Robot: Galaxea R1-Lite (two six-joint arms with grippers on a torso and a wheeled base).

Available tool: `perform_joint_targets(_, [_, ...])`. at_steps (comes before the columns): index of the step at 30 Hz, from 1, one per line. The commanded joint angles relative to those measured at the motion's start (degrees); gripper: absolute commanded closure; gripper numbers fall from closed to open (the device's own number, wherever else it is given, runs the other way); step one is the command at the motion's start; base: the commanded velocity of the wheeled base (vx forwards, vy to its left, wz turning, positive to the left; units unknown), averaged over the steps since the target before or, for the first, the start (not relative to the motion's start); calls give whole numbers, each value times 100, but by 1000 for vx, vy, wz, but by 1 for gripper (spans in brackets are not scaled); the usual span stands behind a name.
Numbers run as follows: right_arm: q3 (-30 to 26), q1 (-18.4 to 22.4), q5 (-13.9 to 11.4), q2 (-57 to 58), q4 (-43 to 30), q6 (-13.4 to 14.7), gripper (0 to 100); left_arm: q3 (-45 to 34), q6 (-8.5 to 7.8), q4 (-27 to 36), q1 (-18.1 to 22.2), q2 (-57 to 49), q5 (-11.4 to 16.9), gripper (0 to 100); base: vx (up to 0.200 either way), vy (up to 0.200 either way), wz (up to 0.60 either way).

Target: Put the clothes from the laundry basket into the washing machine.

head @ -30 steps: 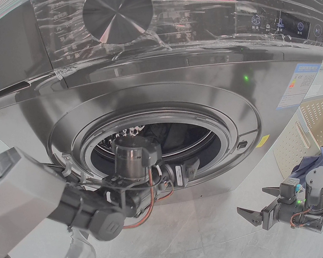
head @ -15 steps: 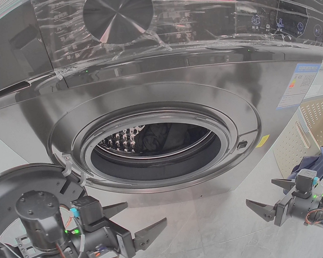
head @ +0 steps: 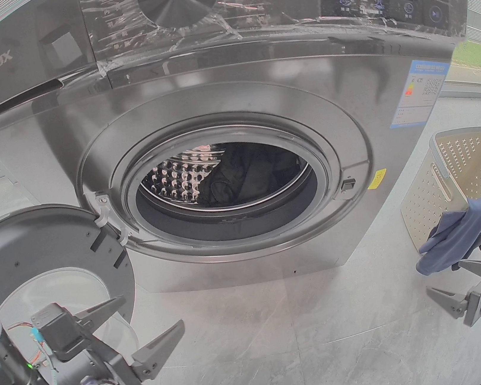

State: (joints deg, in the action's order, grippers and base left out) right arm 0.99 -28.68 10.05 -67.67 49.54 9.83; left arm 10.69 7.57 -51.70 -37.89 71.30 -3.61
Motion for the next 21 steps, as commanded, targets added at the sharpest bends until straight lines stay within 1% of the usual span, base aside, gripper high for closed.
perform_joint_targets(1, [-99,961,-20,1757,-867,-156,0,-489,-28,46,528,-1426,-61,0,-200,0,0])
perform_joint_targets(4, [-99,1339,-46,2504,-1351,-279,0,-691,-19,134,721,-1962,-26,0,-200,0,0])
perform_joint_targets(9, [-99,1752,-73,3436,-1940,-306,0,-1016,-36,433,1170,-2665,-26,0,-200,0,0])
perform_joint_targets(10, [-99,1787,-73,3506,-1975,-315,0,-1034,-36,468,1196,-2727,-35,0,0,0,0])
perform_joint_targets(11, [-99,1902,-73,3735,-2115,-341,0,-1069,-45,644,1293,-2964,-79,0,0,0,0])
perform_joint_targets(13, [-99,2042,-82,4034,-2309,-446,0,-1069,-45,969,1425,-3298,-79,0,0,0,0])
perform_joint_targets(14, [-99,2139,-134,4227,-2449,-508,0,-1069,-45,1197,1548,-3553,-79,0,0,0,0])
perform_joint_targets(15, [-99,2157,-152,4271,-2493,-517,0,-1069,-45,1259,1583,-3623,-79,0,0,0,0])
perform_joint_targets(16, [-99,2297,-266,4508,-2687,-569,0,-1069,-54,1575,1767,-3957,-79,0,0,0,0])
perform_joint_targets(18, [-90,2491,-380,4833,-2942,-622,0,-1069,-54,2050,1978,-4414,-52,0,0,0,0])
perform_joint_targets(21, [-99,2781,-451,5317,-3486,-728,0,-1069,-45,2744,2268,-5074,-26,0,0,-200,0])
